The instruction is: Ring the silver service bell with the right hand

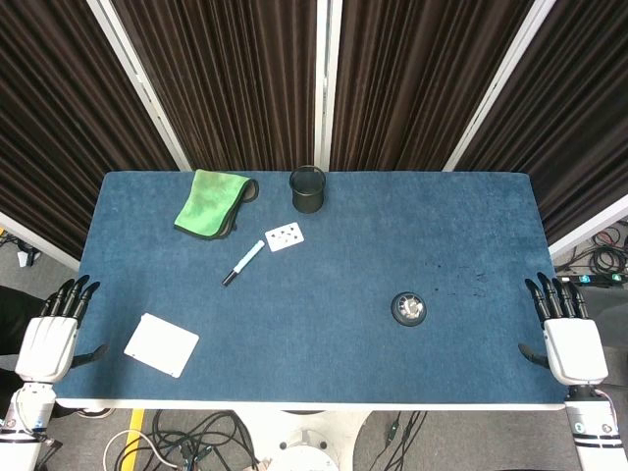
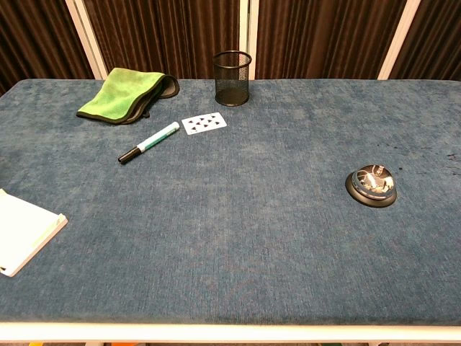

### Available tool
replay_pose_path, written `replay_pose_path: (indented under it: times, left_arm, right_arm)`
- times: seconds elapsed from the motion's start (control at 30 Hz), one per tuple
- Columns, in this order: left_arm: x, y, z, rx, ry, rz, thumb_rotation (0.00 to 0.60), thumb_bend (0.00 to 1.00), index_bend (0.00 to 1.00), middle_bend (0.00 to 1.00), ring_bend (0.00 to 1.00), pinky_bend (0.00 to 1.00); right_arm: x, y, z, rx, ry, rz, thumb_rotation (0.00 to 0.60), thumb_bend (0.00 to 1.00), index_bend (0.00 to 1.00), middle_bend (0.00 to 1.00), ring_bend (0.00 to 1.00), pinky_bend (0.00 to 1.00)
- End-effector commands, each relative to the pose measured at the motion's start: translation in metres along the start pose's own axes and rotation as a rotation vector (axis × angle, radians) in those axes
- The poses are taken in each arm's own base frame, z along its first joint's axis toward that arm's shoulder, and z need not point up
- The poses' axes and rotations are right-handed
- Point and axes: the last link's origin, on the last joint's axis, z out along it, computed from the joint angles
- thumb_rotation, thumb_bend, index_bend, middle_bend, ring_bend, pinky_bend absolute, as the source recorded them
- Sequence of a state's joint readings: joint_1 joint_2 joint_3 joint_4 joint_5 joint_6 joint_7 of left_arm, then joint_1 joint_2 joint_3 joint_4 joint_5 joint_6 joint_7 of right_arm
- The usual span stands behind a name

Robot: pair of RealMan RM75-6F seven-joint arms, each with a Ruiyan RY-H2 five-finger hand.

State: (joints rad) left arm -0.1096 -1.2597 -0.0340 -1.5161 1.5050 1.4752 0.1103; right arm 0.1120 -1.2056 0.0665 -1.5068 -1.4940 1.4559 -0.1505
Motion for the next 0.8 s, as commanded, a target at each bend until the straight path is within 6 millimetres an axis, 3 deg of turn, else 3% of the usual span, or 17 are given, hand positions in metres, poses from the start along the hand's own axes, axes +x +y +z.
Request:
replay_pose_path:
  times: [0.03, 0.2, 0.27, 0.33, 0.37, 0.43, 0.5, 0.53, 0.6, 0.63, 0.7, 0.73, 0.8]
  left_arm:
    - [0.0, 0.0, 0.0, 0.0, 0.001, 0.002, 0.6, 0.03, 0.09, 0.01, 0.0, 0.17]
    - [-0.001, 0.0, 0.0, 0.001, -0.003, 0.003, 0.6, 0.03, 0.09, 0.01, 0.0, 0.17]
    - [-0.001, 0.0, 0.001, 0.001, -0.005, 0.007, 0.6, 0.03, 0.09, 0.01, 0.0, 0.17]
    - [0.0, -0.001, 0.002, 0.002, -0.001, 0.009, 0.6, 0.03, 0.09, 0.01, 0.0, 0.17]
    - [0.0, -0.001, 0.003, 0.002, -0.001, 0.009, 0.6, 0.03, 0.09, 0.01, 0.0, 0.17]
    - [-0.001, 0.0, 0.003, 0.002, -0.005, 0.008, 0.6, 0.03, 0.09, 0.01, 0.0, 0.17]
    - [-0.002, 0.001, 0.002, 0.001, -0.01, 0.007, 0.6, 0.03, 0.09, 0.01, 0.0, 0.17]
    - [-0.003, 0.001, 0.002, 0.0, -0.012, 0.006, 0.6, 0.03, 0.09, 0.01, 0.0, 0.17]
    - [-0.004, 0.003, 0.002, -0.006, -0.016, 0.009, 0.6, 0.03, 0.09, 0.01, 0.0, 0.17]
    - [-0.005, 0.003, 0.002, -0.008, -0.017, 0.012, 0.6, 0.03, 0.09, 0.01, 0.0, 0.17]
    - [-0.006, 0.003, 0.002, -0.009, -0.019, 0.01, 0.6, 0.03, 0.09, 0.01, 0.0, 0.17]
    - [-0.007, 0.003, 0.003, -0.008, -0.021, 0.008, 0.6, 0.03, 0.09, 0.01, 0.0, 0.17]
    - [-0.006, 0.004, 0.003, -0.01, -0.02, 0.009, 0.6, 0.03, 0.09, 0.01, 0.0, 0.17]
  right_arm:
    - [0.0, 0.0, 0.0, 0.001, 0.0, -0.001, 0.6, 0.0, 0.0, 0.0, 0.0, 0.0]
    - [-0.001, 0.0, 0.0, 0.005, -0.006, 0.001, 0.6, 0.08, 0.0, 0.0, 0.0, 0.0]
    - [-0.001, 0.0, 0.001, 0.007, -0.003, 0.0, 0.6, 0.16, 0.0, 0.0, 0.0, 0.0]
    - [-0.001, -0.001, 0.003, 0.015, -0.003, 0.0, 0.6, 0.32, 0.0, 0.0, 0.0, 0.0]
    - [-0.001, -0.001, 0.003, 0.018, -0.003, 0.0, 0.6, 0.46, 0.0, 0.0, 0.0, 0.0]
    - [-0.003, -0.001, 0.004, 0.017, -0.007, 0.002, 0.6, 0.88, 0.0, 0.0, 0.0, 0.0]
    - [-0.005, -0.001, 0.004, 0.002, -0.014, 0.005, 0.6, 1.0, 0.0, 0.01, 0.0, 0.0]
    - [-0.006, -0.001, 0.005, -0.006, -0.015, 0.004, 0.6, 1.0, 0.0, 0.04, 0.01, 0.02]
    - [-0.008, -0.001, 0.006, -0.017, -0.005, -0.016, 0.6, 1.0, 0.0, 0.19, 0.12, 0.13]
    - [-0.01, -0.002, 0.006, -0.015, -0.003, -0.025, 0.6, 1.0, 0.0, 0.37, 0.28, 0.29]
    - [-0.016, -0.005, 0.005, -0.007, -0.023, -0.017, 0.6, 1.0, 0.0, 0.62, 0.52, 0.49]
    - [-0.02, -0.008, 0.005, 0.006, -0.041, -0.016, 0.6, 1.0, 0.0, 0.71, 0.6, 0.56]
    - [-0.026, -0.016, 0.006, 0.04, -0.05, -0.024, 0.6, 1.0, 0.0, 0.78, 0.66, 0.59]
